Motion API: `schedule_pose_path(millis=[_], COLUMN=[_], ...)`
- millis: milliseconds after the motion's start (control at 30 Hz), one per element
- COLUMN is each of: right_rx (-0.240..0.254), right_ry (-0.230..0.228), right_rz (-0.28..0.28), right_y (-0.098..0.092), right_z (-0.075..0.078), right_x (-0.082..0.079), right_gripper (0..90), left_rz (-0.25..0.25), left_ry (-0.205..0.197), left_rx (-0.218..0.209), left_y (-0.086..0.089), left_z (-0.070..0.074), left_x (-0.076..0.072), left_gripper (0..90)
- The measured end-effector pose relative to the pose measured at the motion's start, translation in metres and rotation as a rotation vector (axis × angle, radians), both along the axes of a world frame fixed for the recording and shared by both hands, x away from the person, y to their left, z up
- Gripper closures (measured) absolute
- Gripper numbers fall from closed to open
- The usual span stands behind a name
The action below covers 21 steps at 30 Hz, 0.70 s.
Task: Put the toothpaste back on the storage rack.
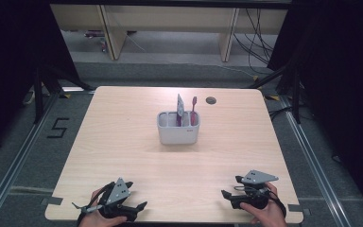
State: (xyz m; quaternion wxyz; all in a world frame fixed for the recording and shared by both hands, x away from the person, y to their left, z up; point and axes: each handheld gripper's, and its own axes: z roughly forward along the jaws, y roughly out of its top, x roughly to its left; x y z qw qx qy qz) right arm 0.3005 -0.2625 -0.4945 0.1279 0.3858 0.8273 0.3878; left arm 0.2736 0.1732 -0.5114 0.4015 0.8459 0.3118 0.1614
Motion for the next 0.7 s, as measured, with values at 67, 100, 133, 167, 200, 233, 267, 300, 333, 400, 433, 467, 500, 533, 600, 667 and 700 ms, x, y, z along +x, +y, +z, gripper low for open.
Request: schedule_pose_path(millis=[67,100,133,167,200,233,267,300,333,400,433,467,500,533,600,667,700], right_rx=[-0.001,0.004,0.003,0.003,-0.002,0.001,0.003,0.002,0.002,0.002,0.0,-0.002,-0.002,-0.002,-0.002,-0.002,-0.004], right_ry=[0.007,0.016,0.005,0.005,-0.006,0.001,0.004,0.007,0.008,0.007,0.007,0.008,0.009,0.009,0.011,0.01,0.012], right_rz=[-0.008,-0.015,0.008,0.008,0.003,0.006,0.011,0.008,0.009,0.009,0.01,0.012,0.011,0.011,0.009,0.01,0.001], right_y=[0.0008,0.0015,0.0008,0.0008,0.0008,0.001,0.0011,0.0013,0.0015,0.0016,0.002,0.002,0.0021,0.002,0.0021,0.0021,0.0023], right_z=[-0.0001,-0.0003,-0.001,-0.001,-0.0007,-0.0008,-0.001,-0.001,-0.001,-0.0011,-0.001,-0.0009,-0.0009,-0.0009,-0.0009,-0.0009,-0.0007], right_x=[-0.0008,-0.0013,0.0003,0.0003,0.0,0.0001,0.0003,0.0001,0.0001,0.0001,-0.0002,-0.0001,-0.0001,-0.0002,-0.0004,-0.0002,-0.0009], right_gripper=[21.9,21.9,21.9,21.9,22.0,21.9,21.9,21.9,21.9,21.9,21.9,21.9,21.9,21.9,21.9,21.9,21.9], left_rz=[-0.005,-0.003,-0.013,-0.013,-0.016,-0.02,-0.023,-0.023,-0.018,-0.017,-0.016,-0.015,-0.015,-0.013,-0.009,-0.007,-0.014], left_ry=[-0.001,0.003,0.004,0.004,-0.001,0.0,0.01,0.01,0.006,0.007,0.007,0.008,0.002,0.0,0.002,0.01,0.009], left_rx=[0.0,0.015,0.009,0.009,0.02,0.026,0.023,0.023,0.01,0.01,0.011,0.012,0.008,0.01,0.007,0.005,0.022], left_y=[0.0003,0.0008,0.0005,0.0005,0.0005,0.0007,0.0007,0.0007,-0.0001,-0.0001,-0.0001,0.0,0.0,0.0002,0.0001,0.0001,0.0013], left_z=[-0.0003,0.0005,0.0003,0.0003,-0.0002,-0.0004,-0.0002,-0.0002,-0.0013,-0.0013,-0.0015,-0.0016,-0.0022,-0.0021,-0.0018,-0.002,-0.0017], left_x=[-0.0014,-0.0037,-0.0045,-0.0045,-0.0058,-0.0058,-0.006,-0.006,-0.0063,-0.0062,-0.0064,-0.0063,-0.0057,-0.0057,-0.006,-0.006,-0.005], left_gripper=[16.3,16.3,16.3,16.3,16.2,16.2,16.2,16.3,16.2,16.3,16.2,16.2,16.2,16.3,16.3,16.2,16.3])
